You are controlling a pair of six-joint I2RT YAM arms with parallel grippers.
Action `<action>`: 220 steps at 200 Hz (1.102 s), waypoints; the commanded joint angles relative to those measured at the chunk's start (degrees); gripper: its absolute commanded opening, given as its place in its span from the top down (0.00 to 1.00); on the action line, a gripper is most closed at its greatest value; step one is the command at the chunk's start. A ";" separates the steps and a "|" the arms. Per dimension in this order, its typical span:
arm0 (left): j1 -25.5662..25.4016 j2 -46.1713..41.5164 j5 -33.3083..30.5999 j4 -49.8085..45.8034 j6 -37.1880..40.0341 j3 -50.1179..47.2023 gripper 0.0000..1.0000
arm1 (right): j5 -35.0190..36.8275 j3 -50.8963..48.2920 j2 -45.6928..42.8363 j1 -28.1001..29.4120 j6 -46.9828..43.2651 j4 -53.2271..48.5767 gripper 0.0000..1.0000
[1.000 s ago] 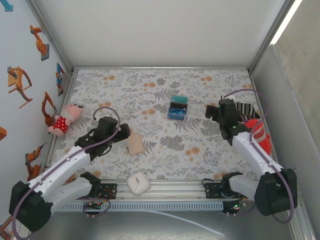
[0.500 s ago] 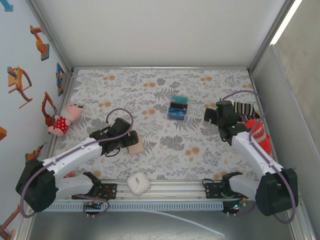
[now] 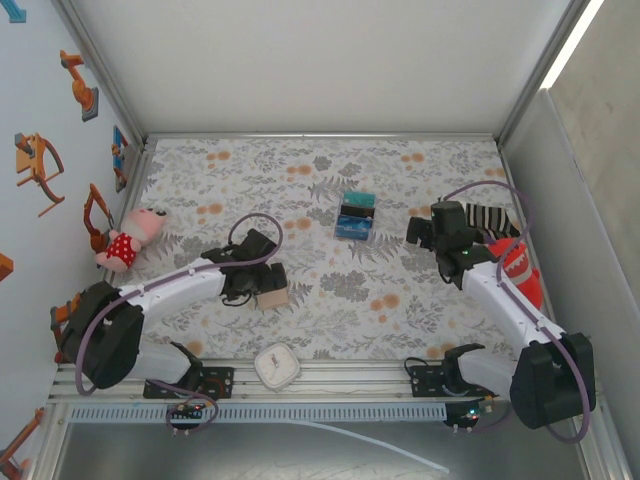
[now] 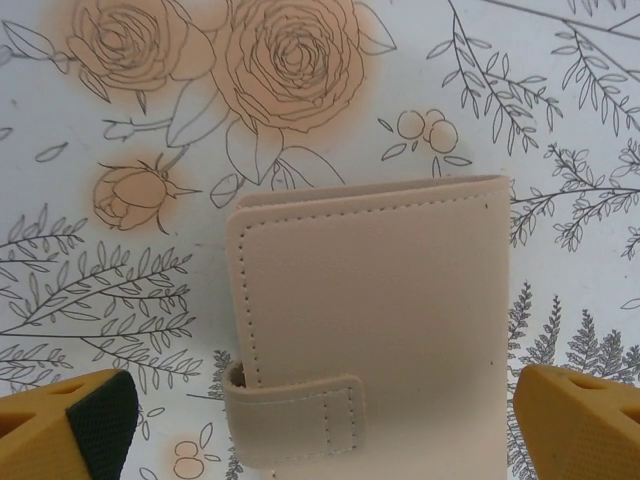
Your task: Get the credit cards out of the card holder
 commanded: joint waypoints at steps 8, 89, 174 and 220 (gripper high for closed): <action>-0.33 1.59 2.62 -0.72 1.31 2.01 0.03 | -0.70 1.96 0.51 0.61 0.97 0.63 0.01; -1.20 5.24 3.17 -3.75 1.15 3.68 0.03 | -0.37 1.53 0.08 0.89 0.80 0.61 0.00; -4.25 7.29 4.46 -3.31 1.39 4.17 0.10 | -0.49 0.73 -0.52 0.95 1.19 0.68 0.00; -4.80 9.40 3.11 -2.53 4.16 5.73 0.10 | -0.23 0.56 -1.58 0.92 1.10 0.17 0.00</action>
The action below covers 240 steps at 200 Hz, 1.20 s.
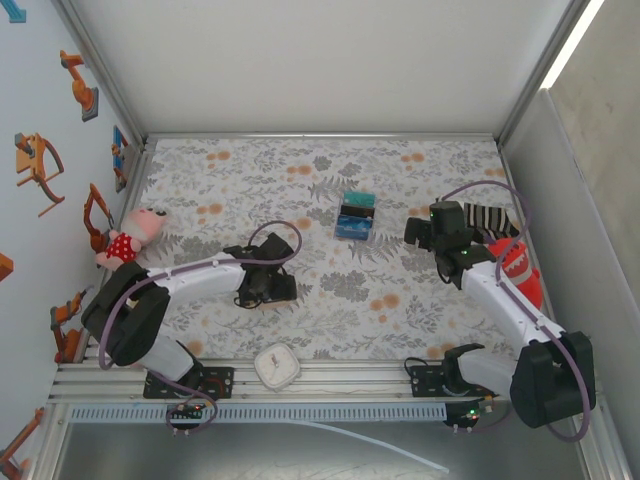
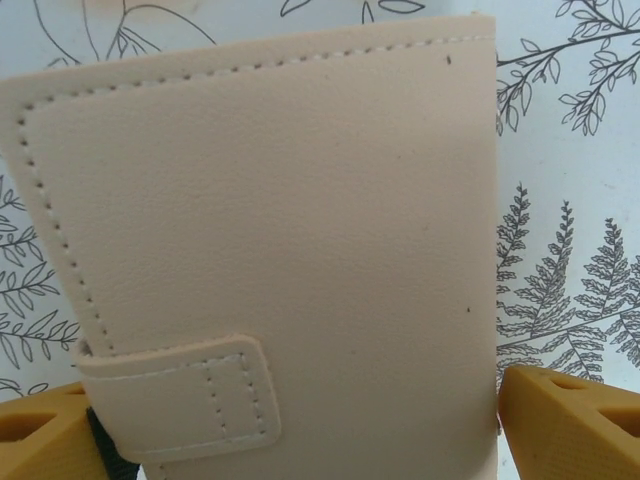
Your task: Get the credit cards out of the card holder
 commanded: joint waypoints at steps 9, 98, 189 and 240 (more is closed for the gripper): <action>-0.46 2.25 -2.00 -0.64 3.28 2.61 0.10 | 0.66 0.48 -1.83 0.62 1.05 0.15 0.00; -0.63 5.03 -5.36 -2.16 8.47 4.65 0.21 | 0.67 0.64 -2.72 0.66 1.33 -0.76 0.00; -0.68 5.58 -8.01 -3.64 11.51 4.22 0.12 | 0.50 0.72 -3.27 0.70 2.08 -0.46 0.00; -0.63 5.26 -8.22 -2.89 12.12 4.08 0.32 | 0.19 1.15 -3.16 0.63 2.62 -1.42 0.01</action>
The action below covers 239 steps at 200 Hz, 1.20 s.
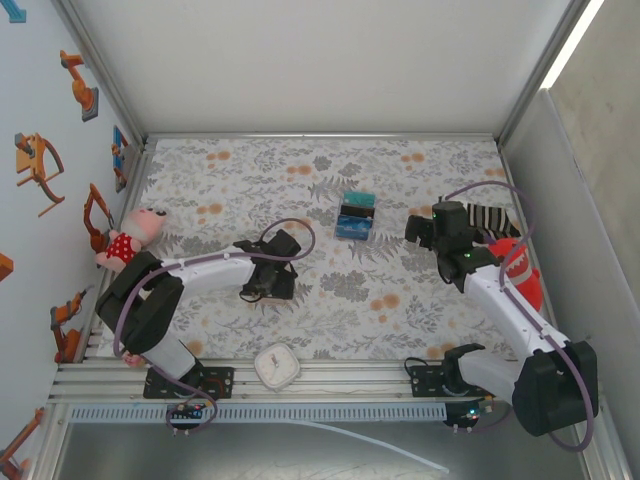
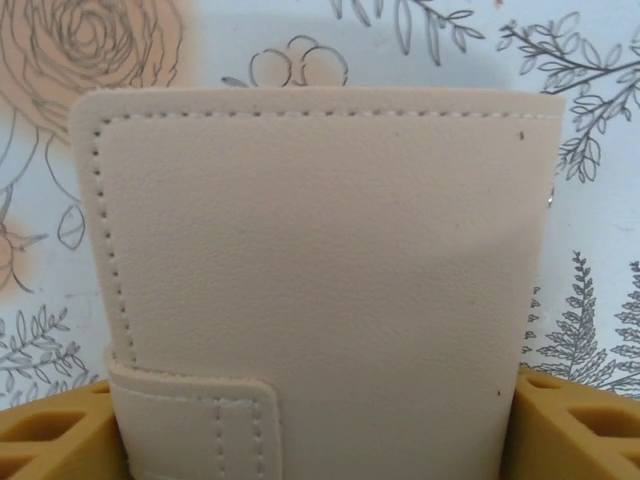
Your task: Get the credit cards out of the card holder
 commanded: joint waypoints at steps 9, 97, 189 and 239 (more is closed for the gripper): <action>-0.01 -0.10 -1.61 -1.26 1.73 -0.19 0.33 | 0.20 1.41 -0.82 0.44 1.46 -1.98 0.00; -0.04 -9.50 -4.17 0.46 6.63 -0.21 0.38 | -10.94 3.68 -3.88 0.44 6.53 -8.22 0.01; -0.65 -29.53 -0.26 17.25 21.76 -8.79 0.38 | -51.75 1.58 -0.90 5.39 13.12 15.65 0.06; -0.65 -34.93 5.41 22.64 27.61 -9.43 0.38 | -55.05 3.91 3.09 12.40 11.73 22.55 0.13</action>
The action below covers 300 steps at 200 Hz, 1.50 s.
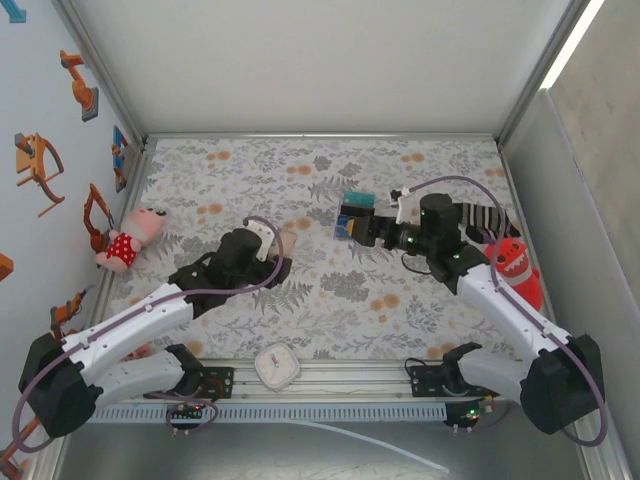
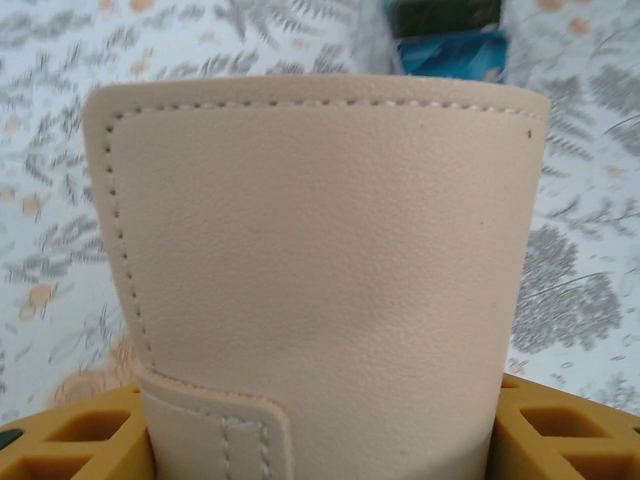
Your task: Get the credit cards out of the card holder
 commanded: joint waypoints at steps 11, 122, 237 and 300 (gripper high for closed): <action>-0.26 -1.61 5.66 6.00 4.93 0.33 0.39 | -4.11 3.10 3.23 4.55 -1.14 6.17 0.14; -0.37 0.03 11.97 10.57 4.31 1.83 0.40 | -1.46 11.71 15.36 14.64 -2.53 10.35 0.25; -0.44 1.08 10.91 11.98 2.49 2.96 0.32 | -2.77 12.74 21.24 15.57 2.73 17.88 0.77; 4.15 -4.33 23.38 12.47 -0.79 1.81 0.04 | -6.41 11.65 16.09 10.53 -0.09 16.92 1.00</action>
